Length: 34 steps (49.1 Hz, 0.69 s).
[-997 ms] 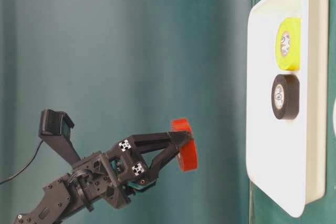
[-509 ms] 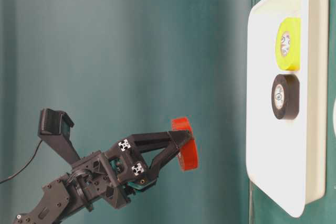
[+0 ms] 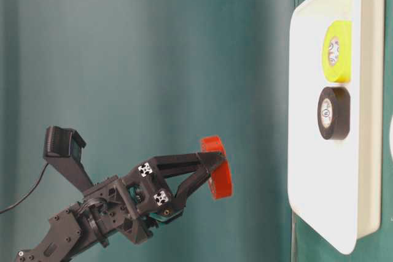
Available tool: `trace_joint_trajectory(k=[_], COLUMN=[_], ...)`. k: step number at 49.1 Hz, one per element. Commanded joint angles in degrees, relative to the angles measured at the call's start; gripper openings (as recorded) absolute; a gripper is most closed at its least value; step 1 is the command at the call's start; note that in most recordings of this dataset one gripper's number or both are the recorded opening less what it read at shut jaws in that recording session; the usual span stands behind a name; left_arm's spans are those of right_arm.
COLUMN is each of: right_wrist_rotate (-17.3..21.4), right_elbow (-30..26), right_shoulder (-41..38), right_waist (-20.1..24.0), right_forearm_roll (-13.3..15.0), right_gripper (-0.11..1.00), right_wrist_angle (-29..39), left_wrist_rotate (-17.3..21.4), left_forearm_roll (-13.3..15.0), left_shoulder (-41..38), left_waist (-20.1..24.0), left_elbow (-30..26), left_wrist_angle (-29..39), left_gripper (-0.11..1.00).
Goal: Pick up the tape from a random location and place it into the white case.
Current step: 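Lower the red roll into the tray and open the left gripper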
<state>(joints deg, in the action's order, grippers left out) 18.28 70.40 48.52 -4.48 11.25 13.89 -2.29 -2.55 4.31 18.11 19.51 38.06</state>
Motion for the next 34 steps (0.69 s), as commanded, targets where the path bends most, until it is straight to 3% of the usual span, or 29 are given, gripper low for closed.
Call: trace_joint_trajectory(k=[1, 34], right_wrist_rotate=[0.0, 0.0], right_elbow=[-0.7, -0.7], right_shoulder=[-0.3, -0.3], right_waist=[0.1, 0.1], right_forearm_roll=[-0.1, -0.1], right_gripper=[0.84, 0.84], right_wrist_angle=[-0.2, -0.2], left_wrist_rotate=[0.0, 0.0], left_forearm_roll=[0.0, 0.4], left_shoulder=[0.7, 0.6], left_waist=[-0.1, -0.1], left_elbow=[-1.4, -1.1], left_wrist_angle=[-0.4, -1.1], left_gripper=[0.23, 0.23])
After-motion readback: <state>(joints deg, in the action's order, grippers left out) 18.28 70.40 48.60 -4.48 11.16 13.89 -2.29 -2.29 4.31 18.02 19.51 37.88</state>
